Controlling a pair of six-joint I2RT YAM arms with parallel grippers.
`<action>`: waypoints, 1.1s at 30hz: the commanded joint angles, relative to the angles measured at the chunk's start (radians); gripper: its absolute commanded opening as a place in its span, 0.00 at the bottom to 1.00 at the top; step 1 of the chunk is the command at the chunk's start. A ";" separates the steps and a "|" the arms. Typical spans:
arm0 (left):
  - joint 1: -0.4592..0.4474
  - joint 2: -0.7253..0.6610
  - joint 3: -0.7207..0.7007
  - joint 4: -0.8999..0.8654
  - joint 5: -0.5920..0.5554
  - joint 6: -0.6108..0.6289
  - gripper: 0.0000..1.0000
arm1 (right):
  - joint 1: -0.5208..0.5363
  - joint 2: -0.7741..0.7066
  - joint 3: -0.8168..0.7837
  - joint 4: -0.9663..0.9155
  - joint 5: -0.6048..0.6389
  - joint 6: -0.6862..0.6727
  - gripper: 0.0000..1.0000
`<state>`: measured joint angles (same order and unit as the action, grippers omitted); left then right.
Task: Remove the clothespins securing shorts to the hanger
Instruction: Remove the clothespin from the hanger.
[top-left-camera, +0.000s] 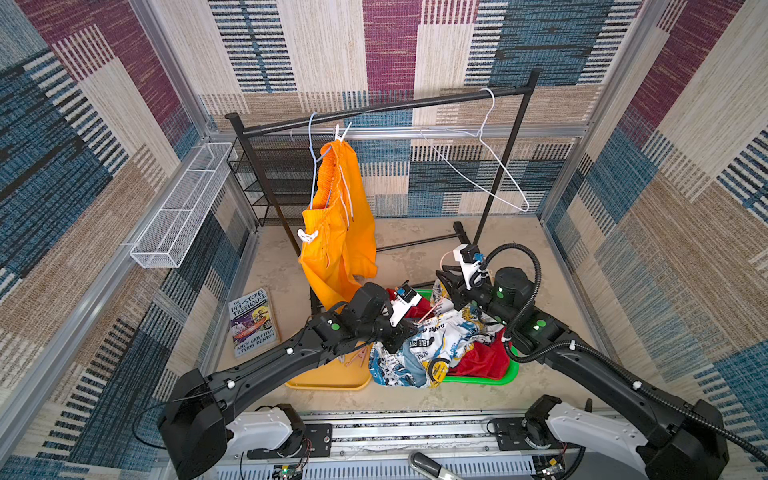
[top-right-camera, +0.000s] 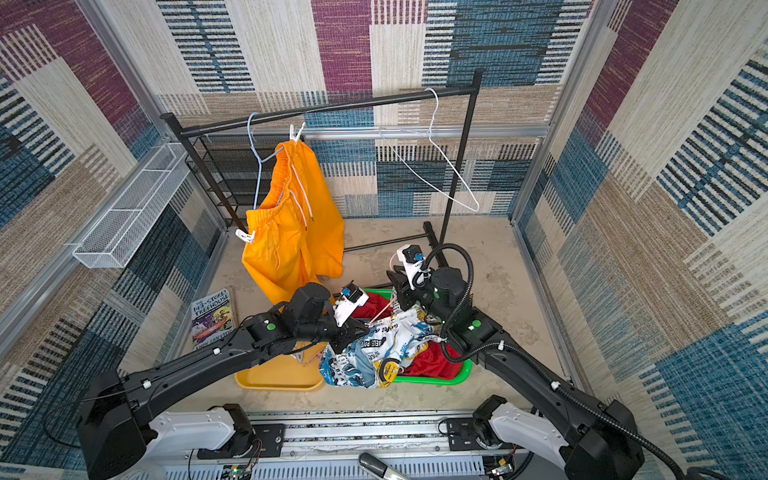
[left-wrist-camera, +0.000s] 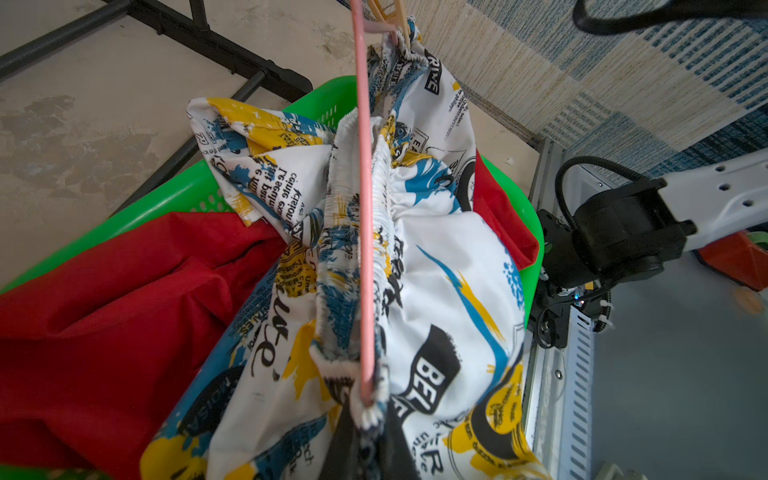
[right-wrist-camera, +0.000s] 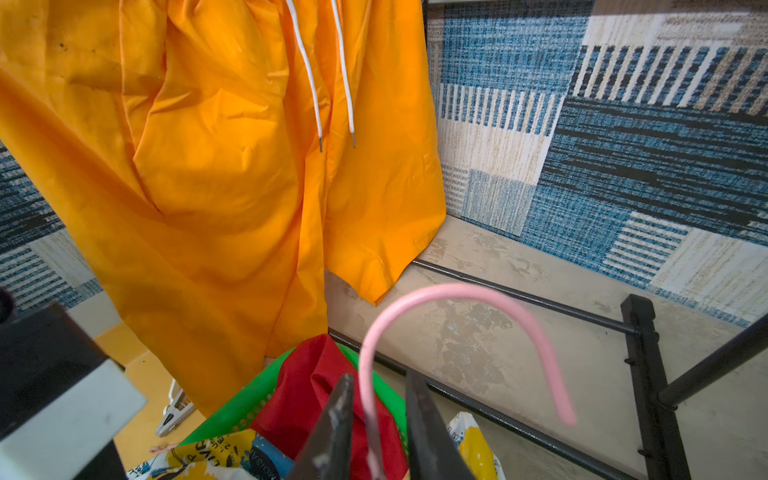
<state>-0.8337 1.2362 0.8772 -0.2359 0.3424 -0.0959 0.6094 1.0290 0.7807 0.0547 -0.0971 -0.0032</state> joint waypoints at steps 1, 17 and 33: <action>-0.002 -0.022 -0.012 0.041 -0.030 -0.012 0.00 | 0.001 -0.011 0.003 0.010 -0.001 0.032 0.37; -0.028 -0.078 -0.076 0.097 -0.167 -0.001 0.00 | 0.002 -0.203 0.068 -0.243 0.199 0.306 0.67; -0.076 -0.145 -0.139 0.148 -0.300 0.037 0.00 | -0.027 0.004 0.303 -0.642 0.413 0.678 0.72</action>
<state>-0.9012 1.1000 0.7464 -0.1455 0.0971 -0.0830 0.5911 1.0100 1.0397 -0.5102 0.2733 0.5945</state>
